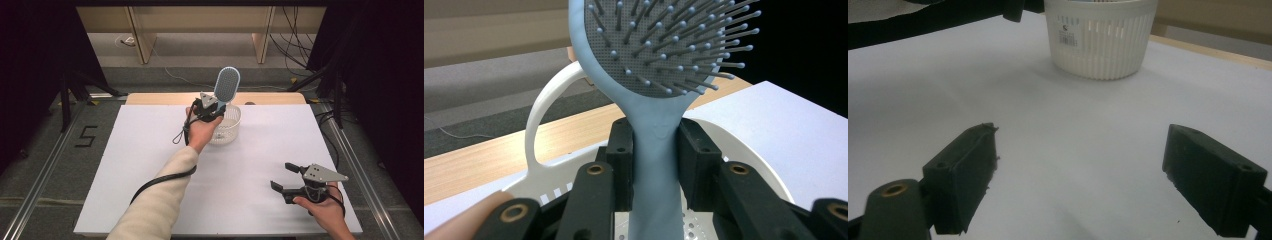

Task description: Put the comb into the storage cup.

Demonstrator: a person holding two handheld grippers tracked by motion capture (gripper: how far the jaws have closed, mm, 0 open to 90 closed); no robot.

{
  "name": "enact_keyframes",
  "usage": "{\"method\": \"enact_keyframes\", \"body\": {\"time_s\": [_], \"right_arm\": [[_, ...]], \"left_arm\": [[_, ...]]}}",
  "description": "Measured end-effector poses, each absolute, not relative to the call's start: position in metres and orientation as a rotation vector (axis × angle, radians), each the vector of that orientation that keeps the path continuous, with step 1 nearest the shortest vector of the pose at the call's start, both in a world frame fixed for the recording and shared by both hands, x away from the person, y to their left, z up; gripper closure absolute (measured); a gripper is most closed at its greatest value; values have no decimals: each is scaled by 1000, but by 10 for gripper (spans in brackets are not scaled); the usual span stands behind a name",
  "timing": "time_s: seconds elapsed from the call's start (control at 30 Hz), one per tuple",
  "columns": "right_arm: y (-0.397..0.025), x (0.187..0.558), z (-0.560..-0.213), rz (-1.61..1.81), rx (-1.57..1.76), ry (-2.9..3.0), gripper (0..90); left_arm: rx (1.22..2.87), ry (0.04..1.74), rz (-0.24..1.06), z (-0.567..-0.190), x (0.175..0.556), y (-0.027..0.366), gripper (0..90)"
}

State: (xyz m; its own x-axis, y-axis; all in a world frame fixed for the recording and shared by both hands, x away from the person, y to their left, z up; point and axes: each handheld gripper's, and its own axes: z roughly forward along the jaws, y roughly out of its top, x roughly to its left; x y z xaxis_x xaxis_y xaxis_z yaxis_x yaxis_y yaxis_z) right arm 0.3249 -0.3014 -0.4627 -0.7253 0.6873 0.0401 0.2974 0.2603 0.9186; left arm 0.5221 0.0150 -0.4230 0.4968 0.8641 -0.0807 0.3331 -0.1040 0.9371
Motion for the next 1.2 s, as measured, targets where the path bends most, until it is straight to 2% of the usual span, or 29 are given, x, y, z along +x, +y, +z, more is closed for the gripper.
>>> {"method": "enact_keyframes", "body": {"time_s": [1.2], "right_arm": [[-301,325,-463,1454,898,2169,153]], "left_arm": [[1730,1055,597,-431,523,12,681]]}}
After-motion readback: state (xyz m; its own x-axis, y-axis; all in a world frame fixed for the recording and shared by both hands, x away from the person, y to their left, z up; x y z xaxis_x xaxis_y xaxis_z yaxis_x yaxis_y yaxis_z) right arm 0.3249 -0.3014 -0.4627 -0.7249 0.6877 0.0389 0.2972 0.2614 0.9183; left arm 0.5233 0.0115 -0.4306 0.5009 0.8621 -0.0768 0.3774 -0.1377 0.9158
